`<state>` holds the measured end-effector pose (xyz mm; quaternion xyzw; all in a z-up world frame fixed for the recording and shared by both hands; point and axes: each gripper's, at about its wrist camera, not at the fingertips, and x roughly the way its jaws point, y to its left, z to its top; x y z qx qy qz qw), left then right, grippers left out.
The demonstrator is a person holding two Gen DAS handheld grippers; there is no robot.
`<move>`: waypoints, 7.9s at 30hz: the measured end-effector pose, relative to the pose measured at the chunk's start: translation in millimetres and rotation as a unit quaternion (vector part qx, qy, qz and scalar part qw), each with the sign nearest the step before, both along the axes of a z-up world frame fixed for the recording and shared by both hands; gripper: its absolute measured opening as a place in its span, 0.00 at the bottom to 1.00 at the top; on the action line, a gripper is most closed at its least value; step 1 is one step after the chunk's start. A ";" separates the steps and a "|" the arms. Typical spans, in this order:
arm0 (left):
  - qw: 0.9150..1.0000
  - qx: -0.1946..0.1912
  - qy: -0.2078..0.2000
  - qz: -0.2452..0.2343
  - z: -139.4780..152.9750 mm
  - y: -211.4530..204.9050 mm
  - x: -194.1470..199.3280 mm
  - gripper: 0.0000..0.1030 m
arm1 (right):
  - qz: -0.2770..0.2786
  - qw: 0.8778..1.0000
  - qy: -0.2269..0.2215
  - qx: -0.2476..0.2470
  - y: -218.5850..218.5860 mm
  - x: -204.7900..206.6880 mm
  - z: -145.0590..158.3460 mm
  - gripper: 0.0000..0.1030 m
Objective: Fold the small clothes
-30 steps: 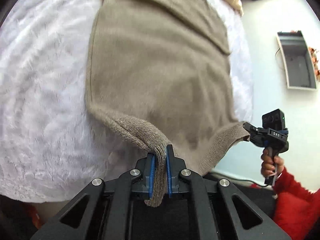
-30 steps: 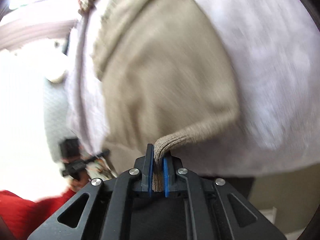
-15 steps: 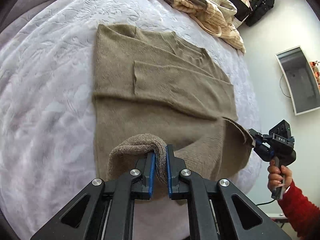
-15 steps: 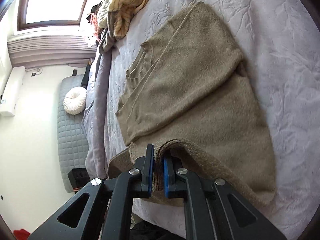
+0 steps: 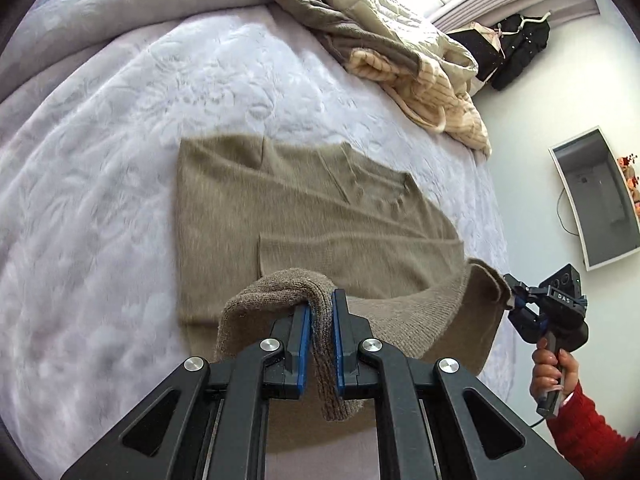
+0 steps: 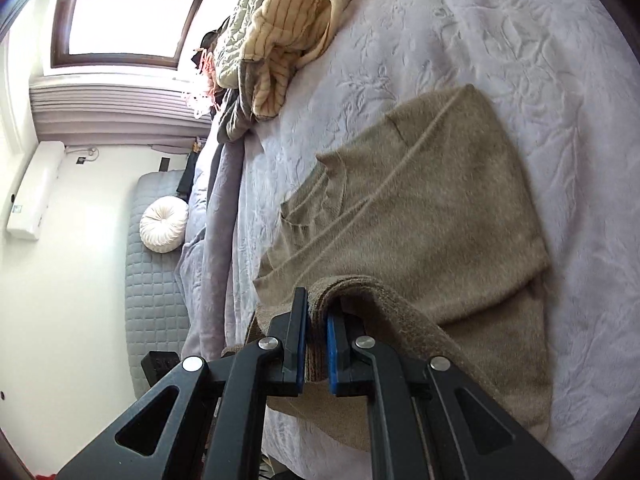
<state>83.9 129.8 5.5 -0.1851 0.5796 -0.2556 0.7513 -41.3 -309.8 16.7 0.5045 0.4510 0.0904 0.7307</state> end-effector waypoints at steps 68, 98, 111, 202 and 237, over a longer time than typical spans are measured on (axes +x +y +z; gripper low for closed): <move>0.952 0.271 -0.130 0.053 -60.1 -59.9 108.0 0.50 | 0.079 0.890 0.054 -0.446 14.6 116.6 -45.4 0.23; 0.991 0.136 0.020 -0.007 -71.2 8.9 -90.7 0.50 | 0.103 0.928 0.095 -0.346 27.0 -65.4 -59.8 0.06; 0.980 -0.036 0.145 0.131 -102.7 41.6 -86.7 0.50 | -0.079 0.988 0.114 -0.073 -0.8 -130.6 -70.7 0.41; 0.969 0.187 0.041 0.155 -77.7 122.9 -104.1 0.89 | 0.328 0.903 -0.006 -0.277 353.6 14.8 -48.2 0.11; 0.973 0.195 0.043 0.115 -77.6 84.9 -86.0 0.89 | 0.269 0.943 0.041 -0.192 302.3 36.5 -59.5 0.21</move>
